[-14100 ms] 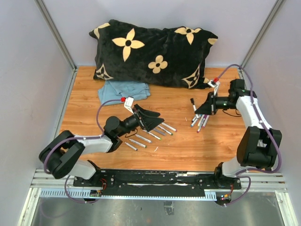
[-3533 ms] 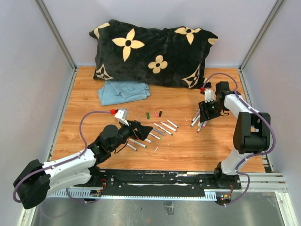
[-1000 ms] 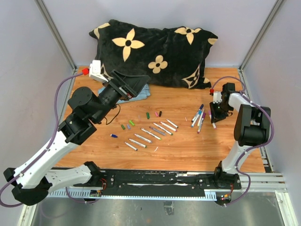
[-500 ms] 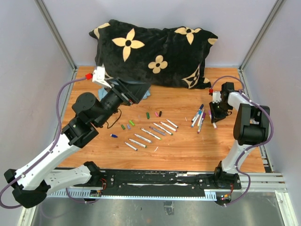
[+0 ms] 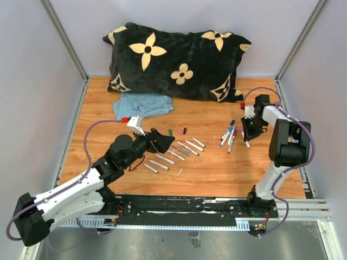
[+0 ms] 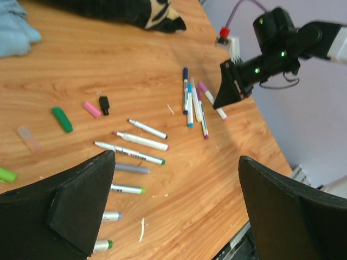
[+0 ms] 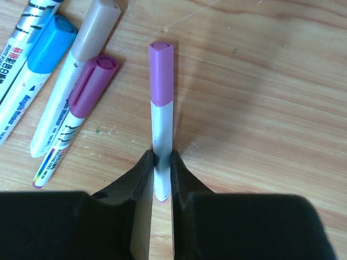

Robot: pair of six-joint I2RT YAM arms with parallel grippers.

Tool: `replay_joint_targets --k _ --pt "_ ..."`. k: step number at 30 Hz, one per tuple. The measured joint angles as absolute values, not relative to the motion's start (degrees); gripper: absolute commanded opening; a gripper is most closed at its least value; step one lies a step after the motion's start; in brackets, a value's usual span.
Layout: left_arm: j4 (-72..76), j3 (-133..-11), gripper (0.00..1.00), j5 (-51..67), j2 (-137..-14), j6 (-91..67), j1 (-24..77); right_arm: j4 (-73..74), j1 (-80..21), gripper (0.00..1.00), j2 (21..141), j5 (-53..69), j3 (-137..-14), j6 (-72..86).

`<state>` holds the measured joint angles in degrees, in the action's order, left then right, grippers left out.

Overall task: Open the pen caps
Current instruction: Pick up the pen from the center of the board.

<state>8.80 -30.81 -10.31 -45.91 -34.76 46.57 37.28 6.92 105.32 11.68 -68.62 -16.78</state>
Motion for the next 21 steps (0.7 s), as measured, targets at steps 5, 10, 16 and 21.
replay_joint_targets --k 5,10,16,21 --pt "19.2 -24.4 0.99 -5.9 -48.9 -36.1 46.6 37.4 6.9 0.01 104.8 12.7 -68.5 -17.2" --pt "30.1 -21.6 0.99 -1.7 -53.3 -38.0 46.6 37.7 7.4 0.01 102.3 15.2 -68.0 -17.6" --pt "41.3 -18.5 0.99 1.8 -56.6 -40.8 46.6 37.6 7.7 0.01 97.9 19.6 -67.8 -18.0" --pt "51.2 -13.2 0.99 2.7 -58.4 -43.9 46.6 37.4 7.7 0.01 93.6 26.7 -66.6 -18.3"
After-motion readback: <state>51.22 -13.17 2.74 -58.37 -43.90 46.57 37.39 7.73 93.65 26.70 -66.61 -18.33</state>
